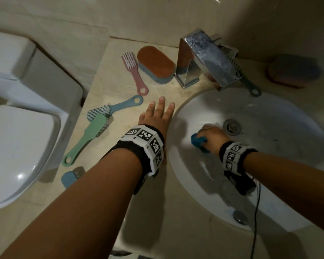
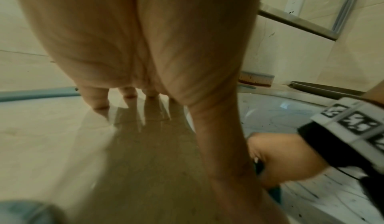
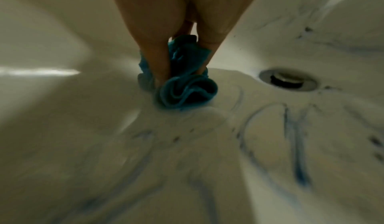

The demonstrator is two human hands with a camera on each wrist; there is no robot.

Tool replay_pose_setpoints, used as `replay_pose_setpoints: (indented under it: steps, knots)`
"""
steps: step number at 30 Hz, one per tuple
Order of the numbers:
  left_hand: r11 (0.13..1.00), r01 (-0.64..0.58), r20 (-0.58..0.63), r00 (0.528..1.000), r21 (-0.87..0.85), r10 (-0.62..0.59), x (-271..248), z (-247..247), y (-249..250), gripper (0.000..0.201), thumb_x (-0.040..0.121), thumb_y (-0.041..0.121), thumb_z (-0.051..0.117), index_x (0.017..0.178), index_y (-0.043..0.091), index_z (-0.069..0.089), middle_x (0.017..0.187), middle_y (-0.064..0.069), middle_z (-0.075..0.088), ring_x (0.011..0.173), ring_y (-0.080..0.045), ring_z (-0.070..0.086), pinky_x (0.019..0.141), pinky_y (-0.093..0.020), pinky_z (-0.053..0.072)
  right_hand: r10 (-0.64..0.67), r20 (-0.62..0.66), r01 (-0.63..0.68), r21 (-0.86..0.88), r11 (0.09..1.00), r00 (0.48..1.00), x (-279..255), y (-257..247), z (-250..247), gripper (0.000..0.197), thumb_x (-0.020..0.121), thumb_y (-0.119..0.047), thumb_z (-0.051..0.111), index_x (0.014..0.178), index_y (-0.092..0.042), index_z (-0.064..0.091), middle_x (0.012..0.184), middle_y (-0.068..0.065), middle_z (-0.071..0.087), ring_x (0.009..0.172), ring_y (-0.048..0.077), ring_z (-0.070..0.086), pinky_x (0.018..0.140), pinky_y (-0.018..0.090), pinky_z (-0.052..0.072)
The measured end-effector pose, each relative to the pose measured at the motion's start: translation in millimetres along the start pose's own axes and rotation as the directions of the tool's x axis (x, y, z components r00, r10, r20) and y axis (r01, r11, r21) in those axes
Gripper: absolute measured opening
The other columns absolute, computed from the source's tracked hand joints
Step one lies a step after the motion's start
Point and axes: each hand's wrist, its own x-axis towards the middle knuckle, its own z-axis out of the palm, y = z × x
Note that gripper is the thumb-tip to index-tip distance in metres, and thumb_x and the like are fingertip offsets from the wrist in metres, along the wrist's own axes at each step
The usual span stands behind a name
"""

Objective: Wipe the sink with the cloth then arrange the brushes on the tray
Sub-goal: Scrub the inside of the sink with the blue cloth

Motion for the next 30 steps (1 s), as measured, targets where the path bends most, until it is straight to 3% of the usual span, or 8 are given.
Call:
replay_pose_setpoints:
  steps: [4, 9, 11, 14, 20, 24, 27, 30]
  knots:
    - [0.998, 0.000, -0.024, 1.000, -0.061, -0.001, -5, -3, 3, 0.107, 0.082, 0.027, 0.067, 0.148, 0.025, -0.017, 0.155, -0.004, -0.026, 0.145, -0.029, -0.014, 0.119, -0.046, 0.009, -0.063, 0.141, 0.068, -0.028, 0.997, 0.988, -39, -20, 14, 0.024, 0.089, -0.018, 0.054, 0.102, -0.006, 0.071, 0.113, 0.013, 0.063, 0.106, 0.028, 0.058, 0.092, 0.028, 0.041]
    - [0.998, 0.007, 0.013, 1.000, -0.067, -0.006, -16, -9, 7, 0.101, 0.085, 0.025, 0.064, 0.149, 0.022, -0.013, 0.156, -0.006, -0.022, 0.146, -0.029, -0.011, 0.118, -0.049, 0.011, 0.025, 0.335, -0.011, -0.043, 0.999, 0.942, -68, -28, -5, 0.023, 0.091, -0.021, 0.054, 0.108, -0.013, 0.067, 0.119, 0.008, 0.063, 0.106, 0.025, 0.059, 0.089, 0.025, 0.041]
    - [0.998, -0.020, 0.008, 1.000, -0.055, 0.021, -26, -10, 13, 0.109, 0.079, 0.027, 0.071, 0.149, 0.020, -0.012, 0.157, -0.008, -0.018, 0.146, -0.030, -0.009, 0.118, -0.048, 0.010, 0.033, 0.285, -0.041, 0.021, 0.999, 0.958, -81, -30, -23, 0.017, 0.091, -0.018, 0.053, 0.099, -0.013, 0.067, 0.115, 0.009, 0.064, 0.101, 0.023, 0.058, 0.088, 0.024, 0.041]
    - [0.994, -0.084, -0.001, 0.996, -0.070, 0.085, -41, -15, 25, 0.115, 0.072, 0.034, 0.078, 0.150, 0.020, -0.005, 0.158, -0.008, -0.011, 0.146, -0.031, -0.003, 0.119, -0.047, 0.013, 0.058, 0.138, -0.094, 0.273, 0.957, 0.989, -106, -26, -53, 0.029, 0.087, -0.005, 0.056, 0.114, -0.010, 0.064, 0.118, 0.010, 0.064, 0.110, 0.025, 0.057, 0.088, 0.023, 0.041]
    - [0.953, -0.250, -0.052, 0.968, -0.172, 0.244, -78, -35, 54, 0.074, 0.090, 0.030, 0.059, 0.150, 0.017, 0.017, 0.158, -0.010, 0.011, 0.145, -0.024, 0.013, 0.116, -0.032, 0.013, 0.066, -0.058, -0.031, 0.464, 0.885, 0.996, -146, -33, -106, 0.029, 0.091, 0.000, 0.051, 0.120, -0.002, 0.054, 0.112, 0.012, 0.058, 0.101, 0.021, 0.054, 0.079, 0.019, 0.037]
    - [0.903, -0.279, -0.145, 0.959, -0.327, 0.244, -90, -45, 66, 0.064, 0.093, 0.023, 0.054, 0.148, 0.017, 0.023, 0.155, -0.004, 0.024, 0.142, -0.020, 0.025, 0.113, -0.027, 0.019, 0.034, -0.150, 0.055, 0.552, 0.832, 0.988, -160, -35, -130, 0.027, 0.086, 0.015, 0.043, 0.110, 0.009, 0.053, 0.105, 0.023, 0.060, 0.097, 0.032, 0.057, 0.086, 0.026, 0.043]
    - [0.869, -0.272, -0.177, 0.960, -0.413, 0.216, -96, -50, 75, 0.062, 0.093, 0.026, 0.055, 0.147, 0.019, 0.026, 0.153, -0.003, 0.029, 0.140, -0.021, 0.030, 0.112, -0.029, 0.024, -0.007, -0.220, 0.136, 0.577, 0.806, 0.975, -170, -42, -143, 0.033, 0.082, 0.020, 0.042, 0.102, -0.003, 0.053, 0.096, 0.009, 0.056, 0.090, 0.020, 0.053, 0.076, 0.009, 0.042]
    - [0.760, -0.288, -0.188, 0.958, -0.583, 0.218, -98, -53, 84, 0.061, 0.090, 0.023, 0.060, 0.144, 0.016, 0.033, 0.147, -0.006, 0.039, 0.135, -0.023, 0.039, 0.113, -0.036, 0.031, -0.018, -0.260, 0.183, 0.627, 0.757, 0.966, -177, -49, -152, 0.043, 0.080, 0.020, 0.040, 0.096, -0.019, 0.050, 0.093, 0.006, 0.054, 0.088, 0.029, 0.052, 0.077, 0.029, 0.045]
